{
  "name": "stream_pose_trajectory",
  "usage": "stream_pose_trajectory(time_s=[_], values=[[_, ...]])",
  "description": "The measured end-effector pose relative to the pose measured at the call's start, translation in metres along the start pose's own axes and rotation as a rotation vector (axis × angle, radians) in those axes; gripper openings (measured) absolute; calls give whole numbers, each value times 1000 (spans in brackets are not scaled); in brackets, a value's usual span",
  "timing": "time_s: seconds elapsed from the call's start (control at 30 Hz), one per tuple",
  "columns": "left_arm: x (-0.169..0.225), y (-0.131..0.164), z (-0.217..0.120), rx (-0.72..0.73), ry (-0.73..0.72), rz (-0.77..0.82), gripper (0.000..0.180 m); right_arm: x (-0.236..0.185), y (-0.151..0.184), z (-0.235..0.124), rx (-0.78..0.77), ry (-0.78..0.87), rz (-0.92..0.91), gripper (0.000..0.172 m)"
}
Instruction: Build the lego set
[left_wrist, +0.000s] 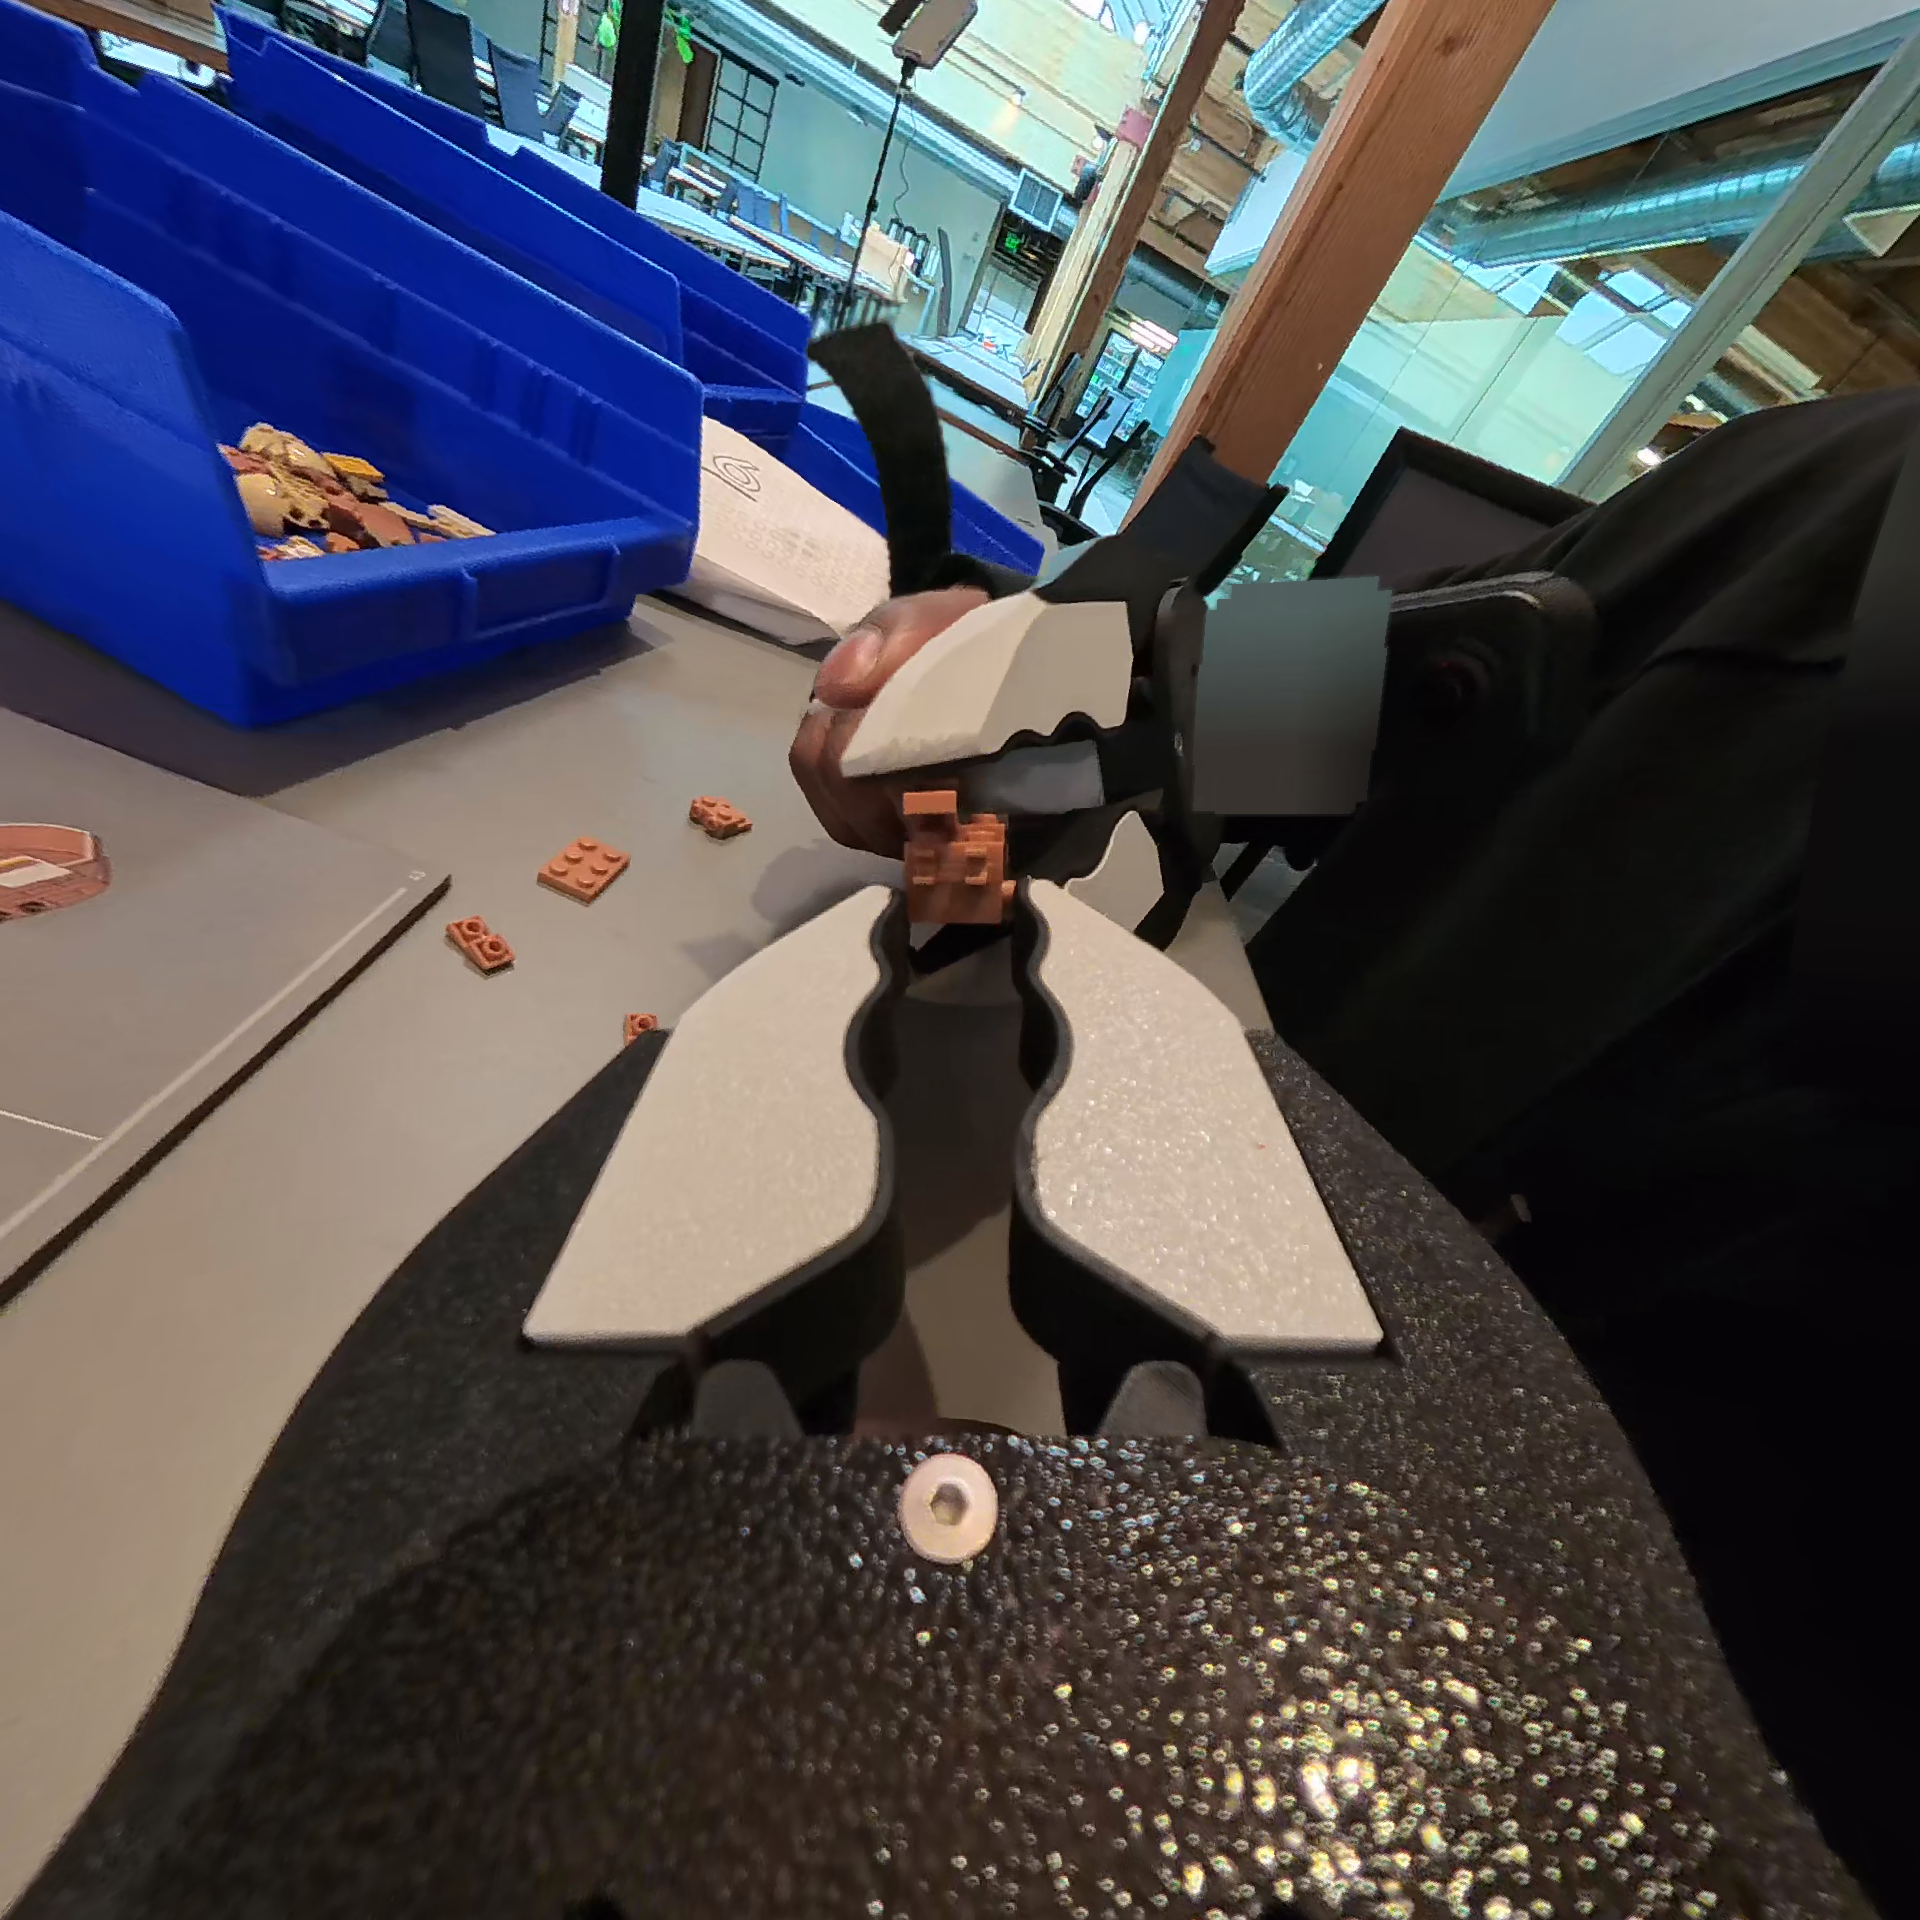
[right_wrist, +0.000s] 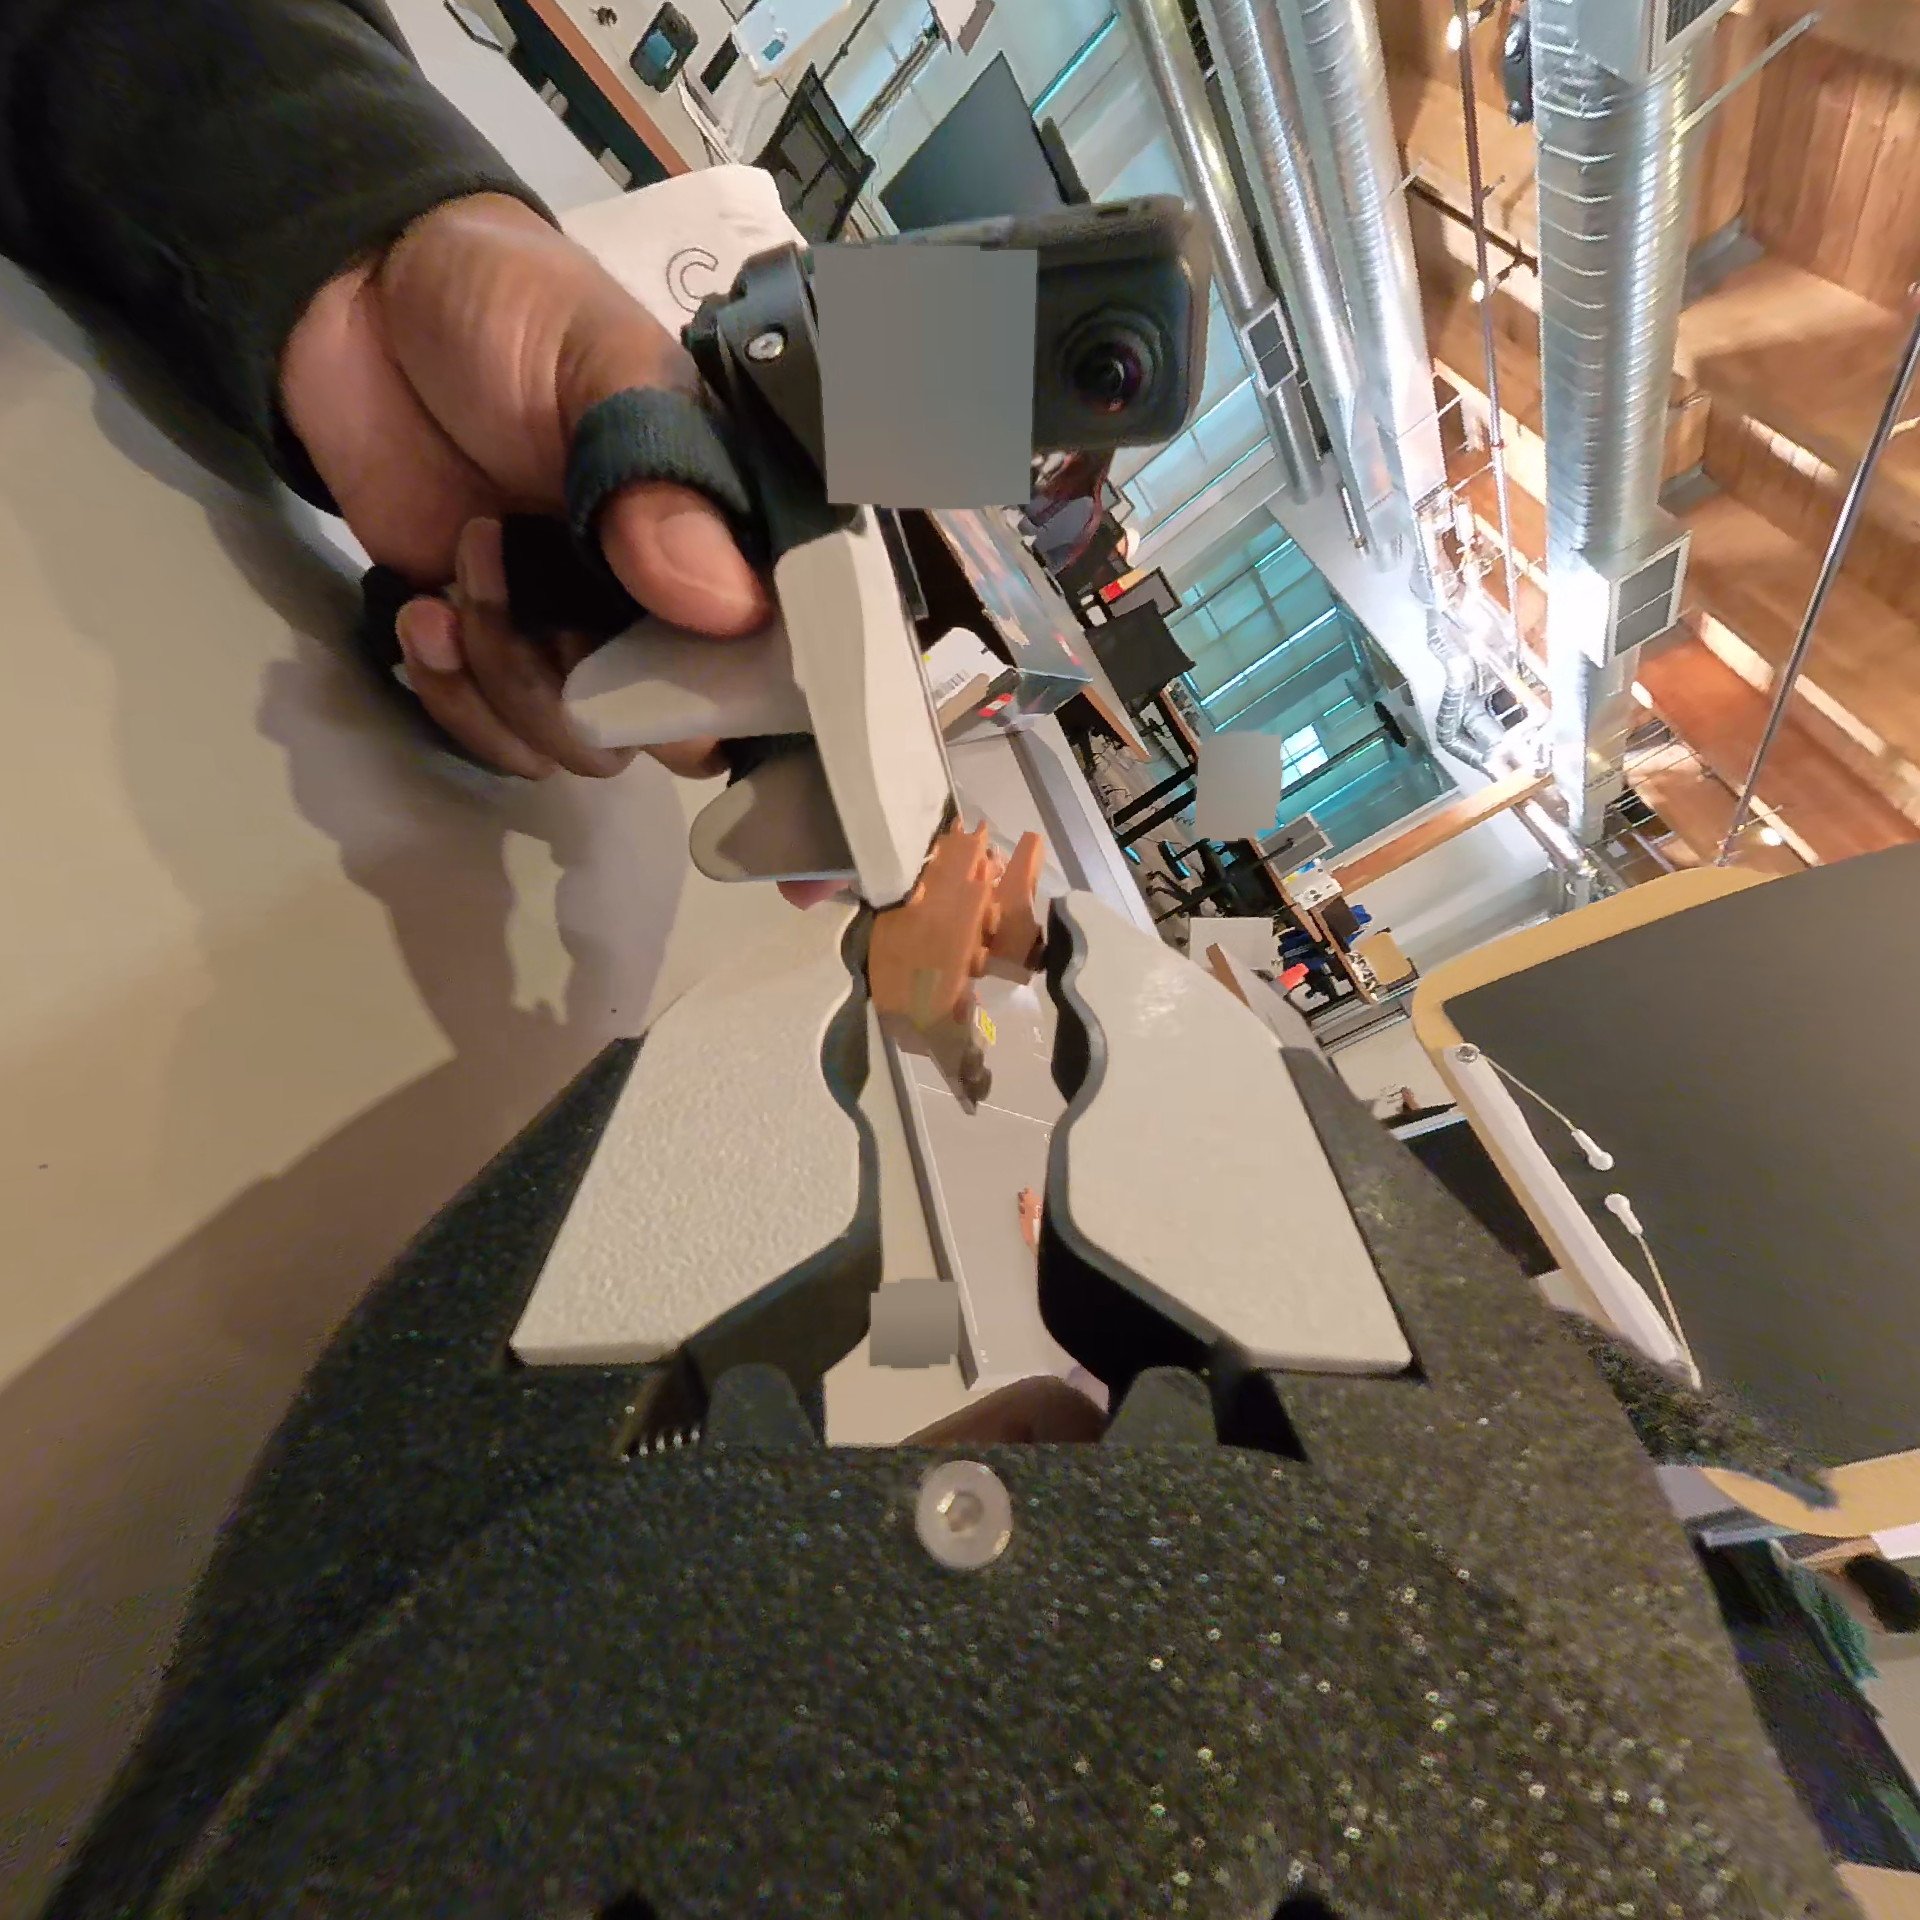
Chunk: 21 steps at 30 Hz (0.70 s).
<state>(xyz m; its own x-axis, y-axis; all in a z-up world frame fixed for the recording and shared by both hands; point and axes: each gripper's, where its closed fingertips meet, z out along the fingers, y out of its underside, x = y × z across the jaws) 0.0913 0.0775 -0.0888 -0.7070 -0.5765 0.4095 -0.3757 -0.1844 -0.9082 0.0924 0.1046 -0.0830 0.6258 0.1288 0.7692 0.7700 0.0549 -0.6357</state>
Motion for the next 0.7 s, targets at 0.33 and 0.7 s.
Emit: stream_pose_trajectory(time_s=[0.33, 0.7], values=[[-10, 8, 0, -73, -107, 75, 17, -5, 12, 4, -73, 5, -137, 31], [-21, 19, 0, -166, -229, 170, 17, -13, 28, 8, -178, -34, -212, 31]])
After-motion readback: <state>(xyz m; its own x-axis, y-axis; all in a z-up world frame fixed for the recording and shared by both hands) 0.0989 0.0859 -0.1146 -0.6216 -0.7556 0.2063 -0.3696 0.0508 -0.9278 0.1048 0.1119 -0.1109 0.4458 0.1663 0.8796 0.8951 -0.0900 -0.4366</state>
